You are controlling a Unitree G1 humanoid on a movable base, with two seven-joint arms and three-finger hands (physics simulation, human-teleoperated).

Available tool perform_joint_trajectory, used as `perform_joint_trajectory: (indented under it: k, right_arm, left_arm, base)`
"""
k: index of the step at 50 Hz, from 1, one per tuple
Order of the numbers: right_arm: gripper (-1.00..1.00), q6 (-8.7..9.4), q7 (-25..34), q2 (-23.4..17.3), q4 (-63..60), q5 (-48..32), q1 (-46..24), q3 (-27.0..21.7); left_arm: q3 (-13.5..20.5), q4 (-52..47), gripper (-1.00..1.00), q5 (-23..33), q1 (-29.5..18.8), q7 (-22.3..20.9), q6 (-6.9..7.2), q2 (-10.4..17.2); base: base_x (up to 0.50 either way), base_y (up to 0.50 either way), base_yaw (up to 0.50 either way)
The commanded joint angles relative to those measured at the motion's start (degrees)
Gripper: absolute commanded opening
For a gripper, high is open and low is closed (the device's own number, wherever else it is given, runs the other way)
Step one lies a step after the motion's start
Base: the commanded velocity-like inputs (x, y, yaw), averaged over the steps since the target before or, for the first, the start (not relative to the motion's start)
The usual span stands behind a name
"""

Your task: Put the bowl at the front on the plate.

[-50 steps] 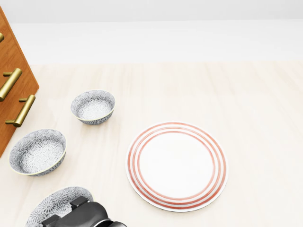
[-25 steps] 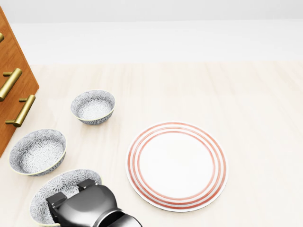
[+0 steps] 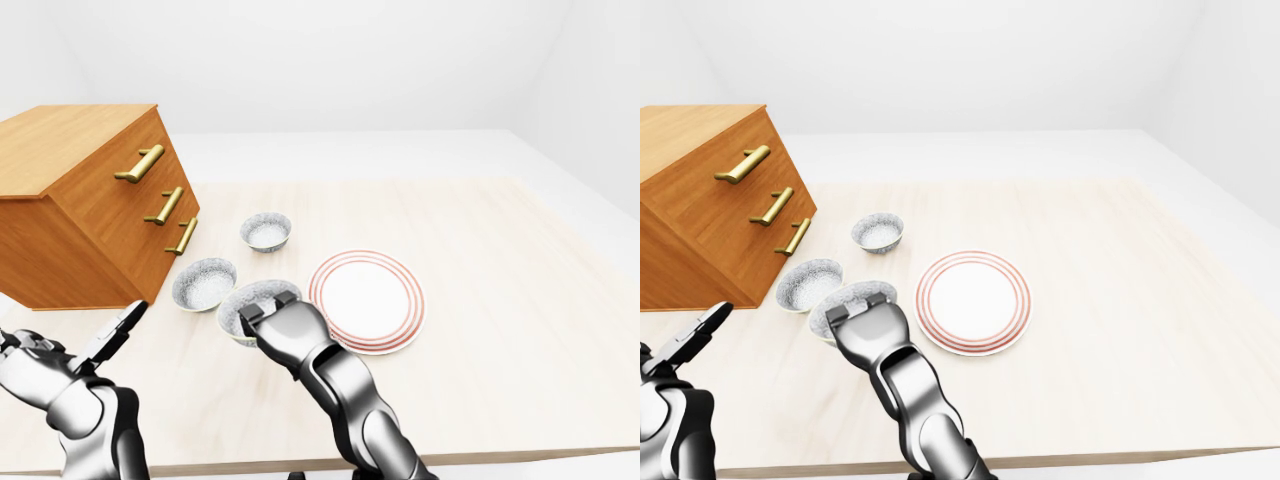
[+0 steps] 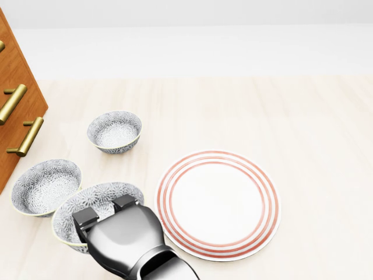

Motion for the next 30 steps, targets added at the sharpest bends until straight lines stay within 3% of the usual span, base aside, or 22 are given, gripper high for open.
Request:
perform_joint_trajectory:
  k: [1, 21, 30]
  right_arm:
    - [-1.0, 0.16, 0.0, -1.1, -6.0, -4.8, 0.3, -1.0]
    - [-1.0, 0.61, 0.0, -4.7, -10.9, -5.7, 3.9, -3.4]
    - [-1.0, 0.61, 0.0, -5.5, -11.1, -5.3, 2.3, -7.0]
  left_arm:
    - [1.1, -3.2, 1.0, -0.3, 0.8, 0.0, 0.0, -0.4]
    - [1.7, -4.0, 1.0, 0.2, 0.6, 0.0, 0.0, -0.9]
    - [1.3, -3.5, 1.0, 0.2, 0.7, 0.0, 0.0, -0.8]
  base:
    - [0.0, 0.0, 0.0]
    - [0.0, 0.0, 0.0]
    - [0.0, 0.0, 0.0]
